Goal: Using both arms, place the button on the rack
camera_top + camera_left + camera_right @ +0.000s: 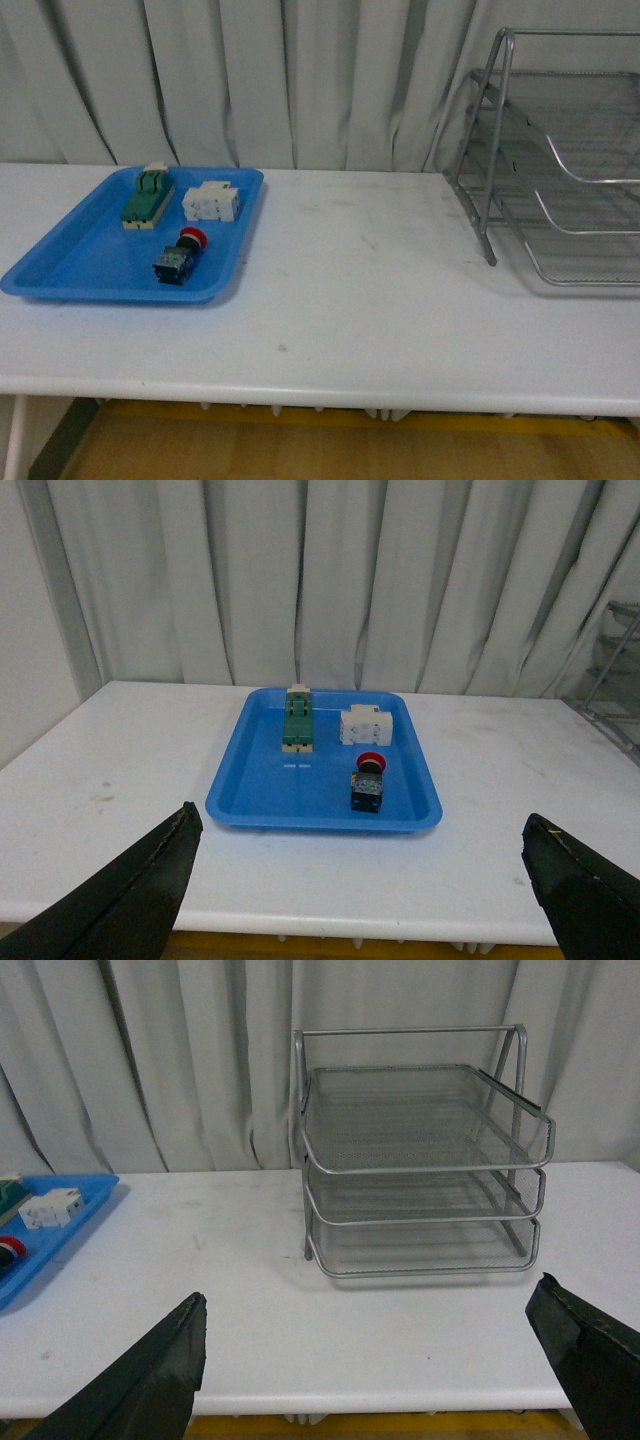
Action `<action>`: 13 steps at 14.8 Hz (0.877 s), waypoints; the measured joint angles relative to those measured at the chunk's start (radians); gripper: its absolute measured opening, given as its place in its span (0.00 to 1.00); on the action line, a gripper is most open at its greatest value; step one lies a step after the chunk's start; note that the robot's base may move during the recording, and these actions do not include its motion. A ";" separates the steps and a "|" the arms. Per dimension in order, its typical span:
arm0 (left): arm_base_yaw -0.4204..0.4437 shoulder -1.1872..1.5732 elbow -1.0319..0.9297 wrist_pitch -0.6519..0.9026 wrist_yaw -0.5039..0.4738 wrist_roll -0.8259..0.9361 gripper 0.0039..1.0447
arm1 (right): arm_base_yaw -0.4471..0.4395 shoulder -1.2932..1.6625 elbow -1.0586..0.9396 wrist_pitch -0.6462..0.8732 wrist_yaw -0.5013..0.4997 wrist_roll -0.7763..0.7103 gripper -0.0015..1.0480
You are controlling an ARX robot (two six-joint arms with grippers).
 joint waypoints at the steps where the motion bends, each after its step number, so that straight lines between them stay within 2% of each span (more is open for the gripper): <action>1: 0.000 0.000 0.000 0.000 0.000 0.000 0.94 | 0.000 0.000 0.000 0.000 0.000 0.000 0.94; 7: 0.000 0.000 0.000 0.000 0.000 0.000 0.94 | 0.000 0.000 0.000 0.000 0.000 0.000 0.94; 8: 0.000 0.000 0.000 0.000 -0.001 0.000 0.94 | -0.037 0.025 0.011 -0.034 -0.096 0.045 0.94; 9: 0.000 0.000 0.000 0.000 0.000 0.000 0.94 | -0.124 0.158 0.032 0.039 -0.236 0.131 0.94; 10: 0.000 0.000 0.000 0.000 0.000 0.000 0.94 | -0.185 0.266 0.055 0.138 -0.322 0.199 0.94; 11: 0.000 0.000 0.000 0.000 0.000 0.000 0.94 | -0.255 0.421 0.104 0.309 -0.412 0.245 0.94; 13: 0.000 0.000 0.000 0.000 0.000 0.000 0.94 | -0.409 0.789 0.249 0.631 -0.448 0.301 0.94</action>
